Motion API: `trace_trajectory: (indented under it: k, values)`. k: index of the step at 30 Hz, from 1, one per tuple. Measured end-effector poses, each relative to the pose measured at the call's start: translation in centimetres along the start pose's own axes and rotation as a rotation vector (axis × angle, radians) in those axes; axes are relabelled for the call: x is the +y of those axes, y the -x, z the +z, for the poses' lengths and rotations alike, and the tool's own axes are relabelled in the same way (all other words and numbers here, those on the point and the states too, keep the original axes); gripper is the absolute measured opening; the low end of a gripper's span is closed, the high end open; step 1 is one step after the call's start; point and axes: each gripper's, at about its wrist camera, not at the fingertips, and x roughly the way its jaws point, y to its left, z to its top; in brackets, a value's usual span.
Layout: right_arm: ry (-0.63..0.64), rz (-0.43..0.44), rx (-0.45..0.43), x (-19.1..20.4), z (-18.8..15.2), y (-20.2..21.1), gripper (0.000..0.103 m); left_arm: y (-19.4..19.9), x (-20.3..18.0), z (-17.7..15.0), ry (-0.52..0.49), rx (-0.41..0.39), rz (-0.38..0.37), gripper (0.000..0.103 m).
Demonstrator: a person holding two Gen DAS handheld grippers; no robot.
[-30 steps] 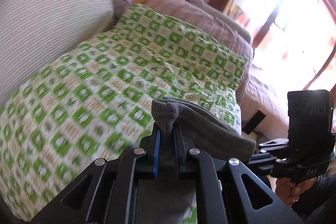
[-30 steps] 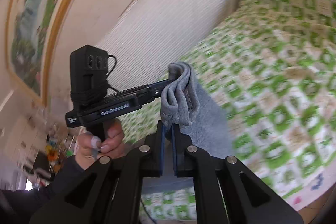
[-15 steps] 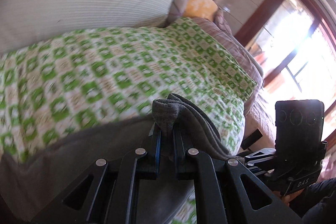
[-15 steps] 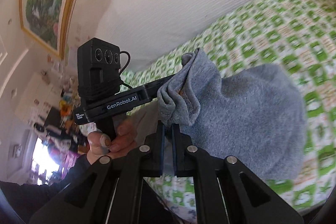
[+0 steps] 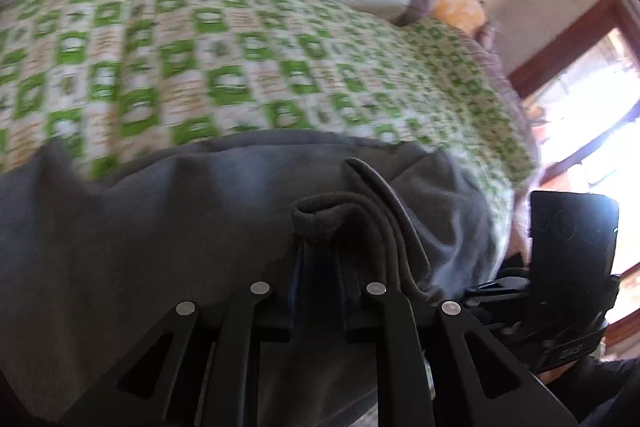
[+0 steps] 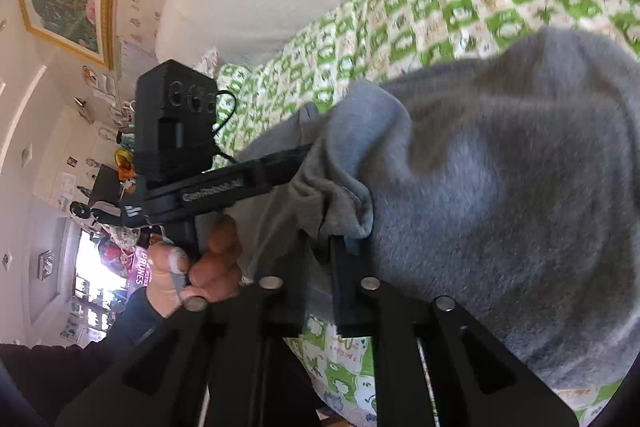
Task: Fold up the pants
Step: 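Lift the cuff end with both grippers and fold it over the sweatpants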
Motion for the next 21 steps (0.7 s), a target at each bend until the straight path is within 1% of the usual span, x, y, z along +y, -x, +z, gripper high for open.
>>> trace_trajectory:
  k: [1, 3, 5, 8, 9, 10, 12, 15, 16, 17, 18, 21]
  values:
    - [-0.005, 0.003, 0.006, 0.4, 0.2, -0.1, 0.023, 0.5, 0.3, -0.3, 0.007, -0.001, 0.011, 0.016]
    - [0.0, 0.008, 0.014, 0.9, 0.2, 0.1, 0.046, 1.9, 0.8, -1.1, 0.036, -0.021, 0.029, 0.02]
    - [0.023, 0.023, 0.003, 1.8, 0.4, 0.6, 0.055, 3.2, 0.9, -1.8, 0.05, -0.042, 0.057, 0.022]
    - [0.068, 0.032, -0.028, 3.0, 1.1, 1.7, 0.055, 5.1, 0.2, -3.1, 0.084, -0.083, 0.066, 0.026]
    - [0.08, 0.031, -0.038, 3.2, 1.5, 2.0, 0.055, 5.4, 0.0, -3.4, 0.097, -0.094, 0.064, 0.029]
    - [0.093, 0.027, -0.048, 3.3, 2.0, 2.2, 0.055, 5.8, -0.4, -3.8, 0.113, -0.105, 0.057, 0.035]
    - [0.123, -0.02, -0.063, 3.4, 3.4, 2.4, 0.055, 6.1, -1.5, -4.5, 0.136, -0.123, 0.042, 0.041]
    - [0.159, -0.089, -0.07, 3.3, 5.4, 2.3, 0.055, 5.9, -2.9, -5.0, 0.17, -0.132, 0.012, 0.044]
    - [0.171, -0.101, -0.067, 3.2, 6.1, 2.0, 0.055, 5.7, -3.2, -5.1, 0.18, -0.131, 0.014, 0.051]
    - [0.179, -0.118, -0.061, 3.2, 6.6, 1.6, 0.055, 5.3, -3.6, -5.1, 0.189, -0.131, 0.017, 0.056]
    - [0.192, -0.141, -0.049, 3.2, 7.2, 1.1, 0.055, 5.0, -3.8, -5.1, 0.195, -0.128, 0.028, 0.061]
    - [0.229, -0.207, -0.016, 2.9, 8.2, -0.4, 0.055, 3.0, -3.9, -5.2, 0.233, -0.088, 0.12, 0.062]
